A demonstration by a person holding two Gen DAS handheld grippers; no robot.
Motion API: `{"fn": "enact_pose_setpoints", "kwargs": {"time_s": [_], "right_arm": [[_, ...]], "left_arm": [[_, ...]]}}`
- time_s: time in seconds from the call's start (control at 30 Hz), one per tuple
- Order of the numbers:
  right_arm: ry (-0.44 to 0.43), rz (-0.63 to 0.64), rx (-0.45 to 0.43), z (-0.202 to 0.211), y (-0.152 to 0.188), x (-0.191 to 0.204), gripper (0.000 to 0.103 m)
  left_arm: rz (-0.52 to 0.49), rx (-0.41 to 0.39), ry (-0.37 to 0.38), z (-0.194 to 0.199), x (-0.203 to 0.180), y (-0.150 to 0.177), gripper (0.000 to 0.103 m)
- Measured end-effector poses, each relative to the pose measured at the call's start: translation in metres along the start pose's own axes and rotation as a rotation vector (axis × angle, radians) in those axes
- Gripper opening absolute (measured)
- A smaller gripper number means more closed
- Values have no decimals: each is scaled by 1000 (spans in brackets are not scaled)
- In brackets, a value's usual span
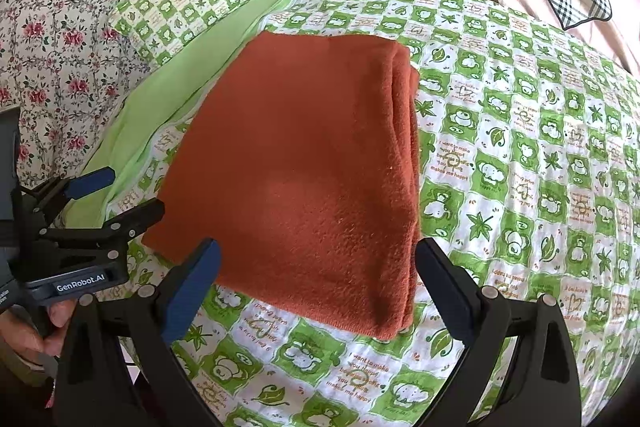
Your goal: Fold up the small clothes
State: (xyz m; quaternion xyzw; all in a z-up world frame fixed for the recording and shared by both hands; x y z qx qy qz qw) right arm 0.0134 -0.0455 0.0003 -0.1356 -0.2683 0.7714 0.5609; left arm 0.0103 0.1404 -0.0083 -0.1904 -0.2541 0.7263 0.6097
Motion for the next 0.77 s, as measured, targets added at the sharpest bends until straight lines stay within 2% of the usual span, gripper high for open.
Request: {"fn": "enact_pose_setpoints", "kwargs": {"time_s": [0.77], "right_arm": [[7, -12, -7, -6, -4, -4, 97]], "left_arm": [[-1, -48, -35, 4, 1, -6, 89]]}}
Point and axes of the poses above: each gripper's, at about its wrist camera, not at the fingertips, and z roughly against the way its jaws point, x to its left, y to its underside, the point moved 3 cm from there along -z, roughly the way its jaws point, and after that the axes turned 5 degrees about z, right-handed, at the moved point
